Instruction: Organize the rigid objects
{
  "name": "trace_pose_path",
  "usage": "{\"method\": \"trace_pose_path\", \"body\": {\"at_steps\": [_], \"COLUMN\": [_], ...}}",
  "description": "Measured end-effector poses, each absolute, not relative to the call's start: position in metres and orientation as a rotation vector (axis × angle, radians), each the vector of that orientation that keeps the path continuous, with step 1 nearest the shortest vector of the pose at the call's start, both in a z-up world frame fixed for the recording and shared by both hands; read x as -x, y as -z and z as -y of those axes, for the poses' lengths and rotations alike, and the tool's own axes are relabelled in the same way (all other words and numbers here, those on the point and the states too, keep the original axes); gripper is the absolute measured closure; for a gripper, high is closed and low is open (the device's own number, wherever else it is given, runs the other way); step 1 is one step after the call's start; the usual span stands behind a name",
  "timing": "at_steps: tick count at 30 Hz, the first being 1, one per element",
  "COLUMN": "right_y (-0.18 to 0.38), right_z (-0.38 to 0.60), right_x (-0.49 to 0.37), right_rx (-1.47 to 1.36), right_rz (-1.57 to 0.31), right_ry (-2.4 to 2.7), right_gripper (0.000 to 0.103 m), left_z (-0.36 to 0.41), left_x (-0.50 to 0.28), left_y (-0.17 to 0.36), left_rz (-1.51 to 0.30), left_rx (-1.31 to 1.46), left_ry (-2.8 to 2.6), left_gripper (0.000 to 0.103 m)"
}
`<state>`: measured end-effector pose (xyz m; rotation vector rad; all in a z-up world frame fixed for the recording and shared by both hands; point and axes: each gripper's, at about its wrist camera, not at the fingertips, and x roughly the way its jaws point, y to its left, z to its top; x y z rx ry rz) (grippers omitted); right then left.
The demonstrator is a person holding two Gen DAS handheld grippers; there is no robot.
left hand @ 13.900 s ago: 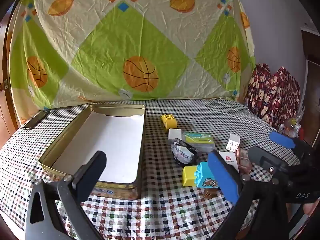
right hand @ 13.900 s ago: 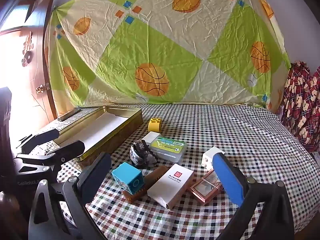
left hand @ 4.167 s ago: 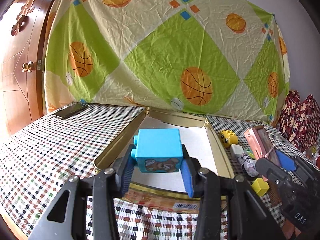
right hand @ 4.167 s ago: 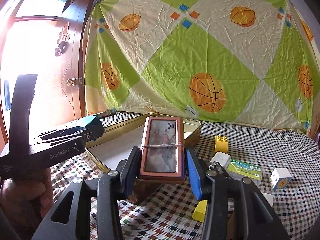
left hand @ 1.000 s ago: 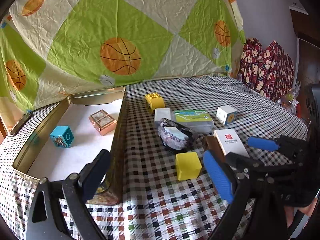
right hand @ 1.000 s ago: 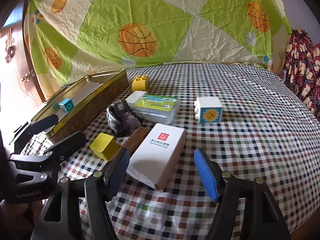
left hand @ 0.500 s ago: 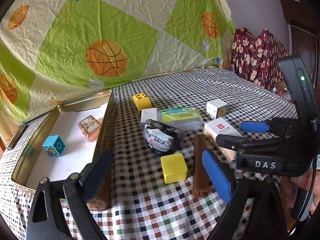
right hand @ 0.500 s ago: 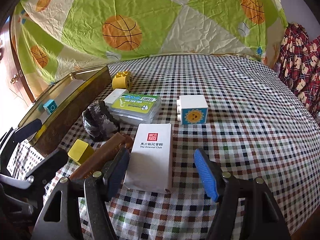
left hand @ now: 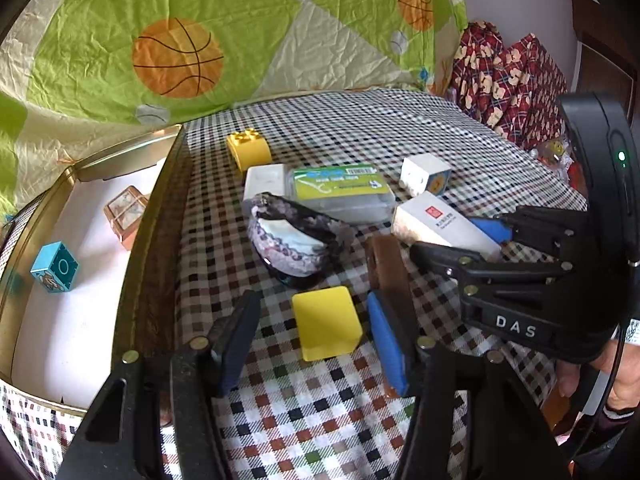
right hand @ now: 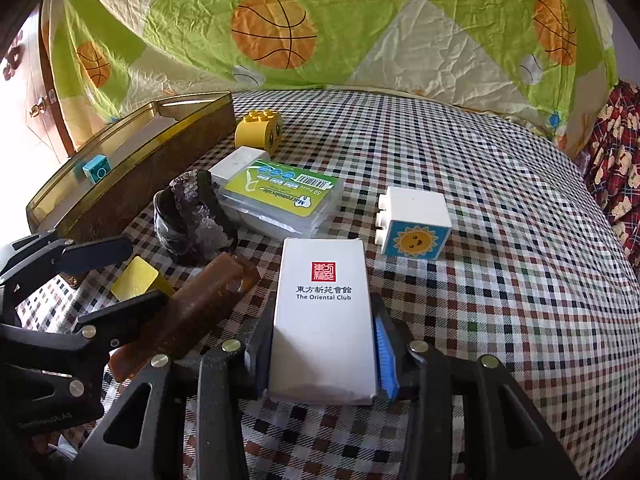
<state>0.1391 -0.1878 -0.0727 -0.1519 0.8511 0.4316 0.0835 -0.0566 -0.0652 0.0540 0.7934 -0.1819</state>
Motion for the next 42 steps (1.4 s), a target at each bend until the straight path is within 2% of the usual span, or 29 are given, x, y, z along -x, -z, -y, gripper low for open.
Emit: {"method": "trace_pose_path", "body": {"at_steps": [1,2,3,5,19,42], "right_y": [0.073,0.073,0.073,0.073,0.067,0.057], "right_z": [0.188,0.187,0.185,0.184,0.191,0.197], "right_x": [-0.138,-0.138,-0.136,-0.136,-0.126,-0.109], "right_rx": [0.153,0.158,0.165,0.167,0.125,0.110], "right_rz": [-0.850,-0.848,-0.845,-0.842,-0.761,-0.615], "right_ry": [-0.434,-0.436,-0.437,-0.435,-0.444,-0.429], "right_gripper": [0.059,0.059,0.059,0.059,0.059,0.059], "left_z": [0.054,0.054,0.054,0.056,0.034,0.029], "left_x": [-0.084,-0.084,-0.085,-0.085,-0.073,-0.052], "left_y": [0.066,0.067,0.068,0.070,0.059,0.048], "left_rz": [-0.797,-0.803,-0.811,-0.823,-0.705,-0.537], "left_rx": [-0.046,-0.044,-0.049,-0.056,0.053,0.051], "left_ry": [0.175,0.179,0.186,0.192,0.195,0.119], "left_gripper": [0.048,0.052,0.063,0.075,0.075,0.075]}}
